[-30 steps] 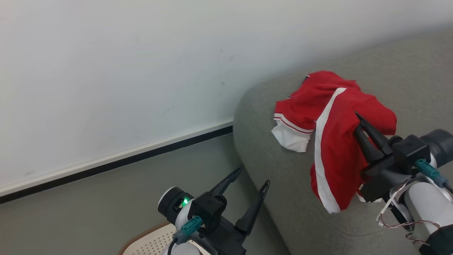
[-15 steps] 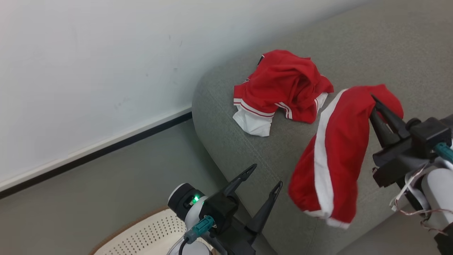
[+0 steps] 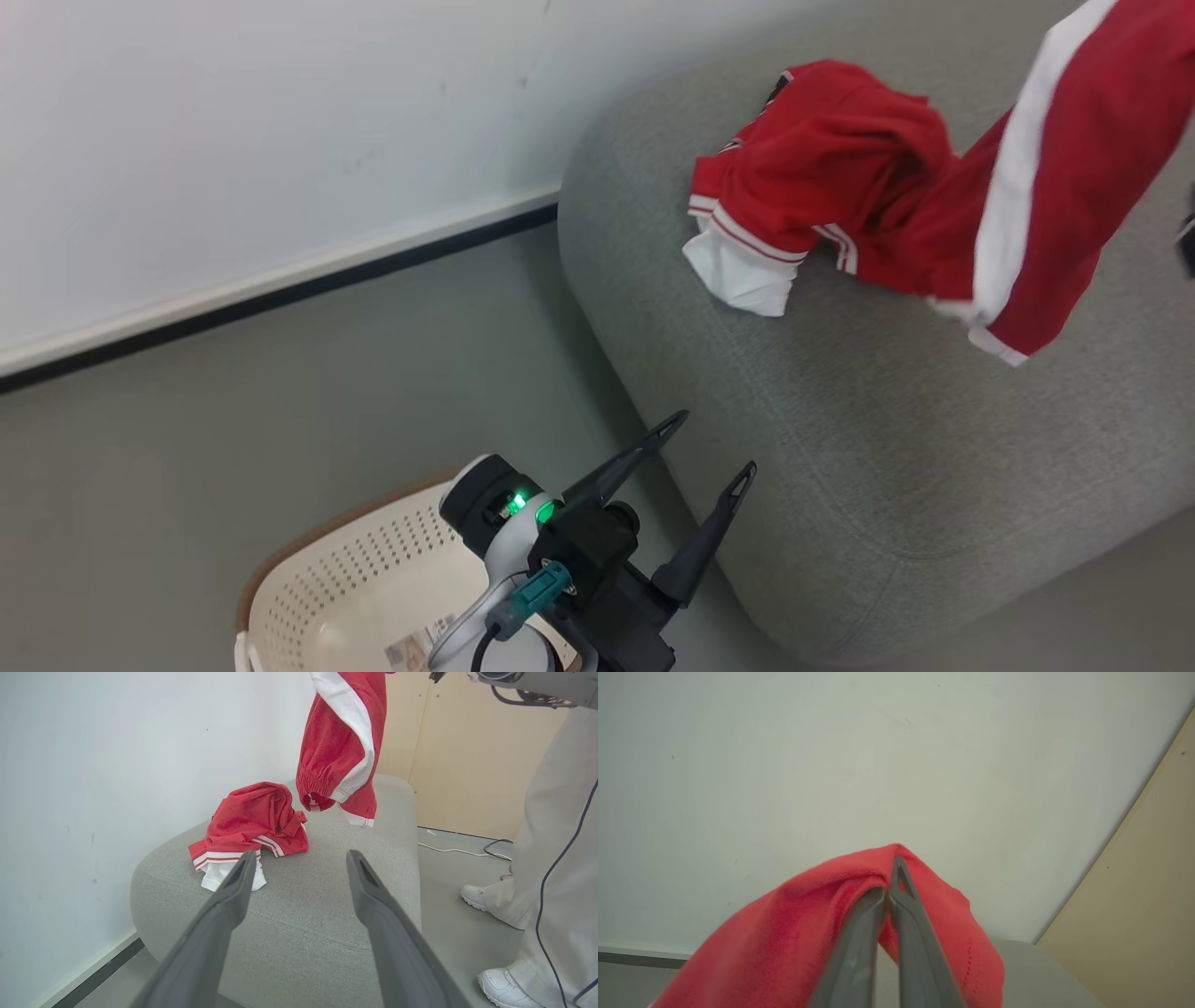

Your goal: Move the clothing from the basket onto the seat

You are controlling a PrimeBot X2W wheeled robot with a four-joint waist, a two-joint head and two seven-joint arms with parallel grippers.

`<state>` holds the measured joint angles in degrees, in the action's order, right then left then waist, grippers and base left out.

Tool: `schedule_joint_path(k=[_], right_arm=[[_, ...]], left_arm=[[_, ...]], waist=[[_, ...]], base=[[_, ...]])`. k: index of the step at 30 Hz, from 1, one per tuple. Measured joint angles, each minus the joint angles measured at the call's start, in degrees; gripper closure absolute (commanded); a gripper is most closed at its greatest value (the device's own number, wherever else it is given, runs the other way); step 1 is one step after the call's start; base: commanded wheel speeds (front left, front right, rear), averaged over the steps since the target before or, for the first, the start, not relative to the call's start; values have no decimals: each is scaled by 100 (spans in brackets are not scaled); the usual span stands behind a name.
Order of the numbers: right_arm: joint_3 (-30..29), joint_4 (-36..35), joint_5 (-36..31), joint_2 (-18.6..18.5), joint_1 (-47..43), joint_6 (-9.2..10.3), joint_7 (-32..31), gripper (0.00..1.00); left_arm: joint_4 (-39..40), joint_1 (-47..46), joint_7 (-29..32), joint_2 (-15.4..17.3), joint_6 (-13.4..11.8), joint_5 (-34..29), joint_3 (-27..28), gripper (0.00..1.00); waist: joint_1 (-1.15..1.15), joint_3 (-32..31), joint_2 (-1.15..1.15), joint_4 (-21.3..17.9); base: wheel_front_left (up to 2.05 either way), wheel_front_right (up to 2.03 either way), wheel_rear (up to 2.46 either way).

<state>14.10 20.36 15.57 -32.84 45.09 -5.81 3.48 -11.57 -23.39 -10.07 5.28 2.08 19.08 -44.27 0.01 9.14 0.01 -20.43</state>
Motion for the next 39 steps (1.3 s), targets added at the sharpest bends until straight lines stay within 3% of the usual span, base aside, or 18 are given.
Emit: schedule_joint_path(k=[9,16,28,34,35,36,37,38,39], right_arm=[[-415,591,40,-442,682,96,-299,100],[-414,925,15,-466,1215,188,-422,100],[-11,1779,-1,480,1457,386,-504,100],[83,2251,-45,641,1549,379,-321,98],[96,2316,-48,664,1555,378,-272,94],[103,2385,-48,676,1557,376,-224,67],[102,2451,-48,687,1560,376,-167,54],[102,2495,-48,695,1559,376,-111,0],[102,2532,-48,699,1559,376,-38,0]], left_arm=[[410,-285,199,246,45,-201,24,0],[691,-568,350,394,45,-287,115,0],[1010,-1042,485,559,104,-472,203,0],[1007,-1138,458,604,146,-506,218,0],[1002,-1139,453,615,147,-506,221,0],[992,-1139,436,622,147,-506,220,0],[975,-1139,433,625,148,-506,220,0],[951,-1139,432,627,153,-506,220,0],[928,-1139,408,627,153,-505,221,0]], waist=[[0,615,0,368],[0,1206,0,654],[1,2218,1,1033],[0,2513,1,1061],[0,2526,1,1041],[0,2533,1,1016],[0,2531,1,990],[0,2520,1,963],[0,2500,1,938]], base=[[0,0,0],[0,0,0],[0,0,0],[0,0,0],[0,0,0],[0,0,0],[0,0,0],[0,0,0],[0,0,0]])
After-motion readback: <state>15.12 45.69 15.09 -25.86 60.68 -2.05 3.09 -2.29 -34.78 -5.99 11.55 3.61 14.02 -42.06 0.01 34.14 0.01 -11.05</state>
